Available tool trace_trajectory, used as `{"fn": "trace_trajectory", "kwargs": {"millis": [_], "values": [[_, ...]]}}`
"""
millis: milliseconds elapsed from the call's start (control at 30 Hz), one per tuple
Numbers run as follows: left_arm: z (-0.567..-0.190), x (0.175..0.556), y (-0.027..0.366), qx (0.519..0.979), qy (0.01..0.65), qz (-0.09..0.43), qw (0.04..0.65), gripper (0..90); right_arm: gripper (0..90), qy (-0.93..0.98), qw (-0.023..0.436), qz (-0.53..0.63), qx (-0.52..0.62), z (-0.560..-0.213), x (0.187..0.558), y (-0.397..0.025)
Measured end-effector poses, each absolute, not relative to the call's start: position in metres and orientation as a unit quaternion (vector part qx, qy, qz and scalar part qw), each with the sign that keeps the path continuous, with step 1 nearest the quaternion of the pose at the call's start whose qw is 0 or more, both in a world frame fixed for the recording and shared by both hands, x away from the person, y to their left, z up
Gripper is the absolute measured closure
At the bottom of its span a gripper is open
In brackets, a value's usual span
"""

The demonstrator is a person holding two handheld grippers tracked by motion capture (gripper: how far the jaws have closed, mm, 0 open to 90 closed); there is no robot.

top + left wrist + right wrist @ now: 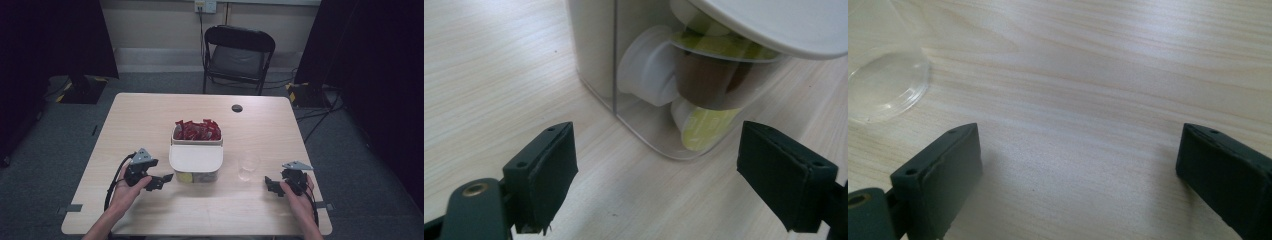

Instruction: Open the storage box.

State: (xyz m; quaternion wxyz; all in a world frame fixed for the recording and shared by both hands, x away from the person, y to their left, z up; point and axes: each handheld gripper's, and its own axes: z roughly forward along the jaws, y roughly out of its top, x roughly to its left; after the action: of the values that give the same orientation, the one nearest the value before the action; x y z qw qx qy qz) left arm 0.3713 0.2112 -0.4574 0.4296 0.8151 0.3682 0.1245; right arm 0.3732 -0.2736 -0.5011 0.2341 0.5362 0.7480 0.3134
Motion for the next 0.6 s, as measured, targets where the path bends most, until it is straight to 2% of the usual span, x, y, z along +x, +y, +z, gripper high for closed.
{"fn": "trace_trajectory", "kwargs": {"millis": [600], "values": [[-0.450,0.379,0.190,0.818,0.346,0.109,0.447,15.5,4.1,0.748,0.234,0.313,0.536,-0.501,0.373,-0.274]]}}
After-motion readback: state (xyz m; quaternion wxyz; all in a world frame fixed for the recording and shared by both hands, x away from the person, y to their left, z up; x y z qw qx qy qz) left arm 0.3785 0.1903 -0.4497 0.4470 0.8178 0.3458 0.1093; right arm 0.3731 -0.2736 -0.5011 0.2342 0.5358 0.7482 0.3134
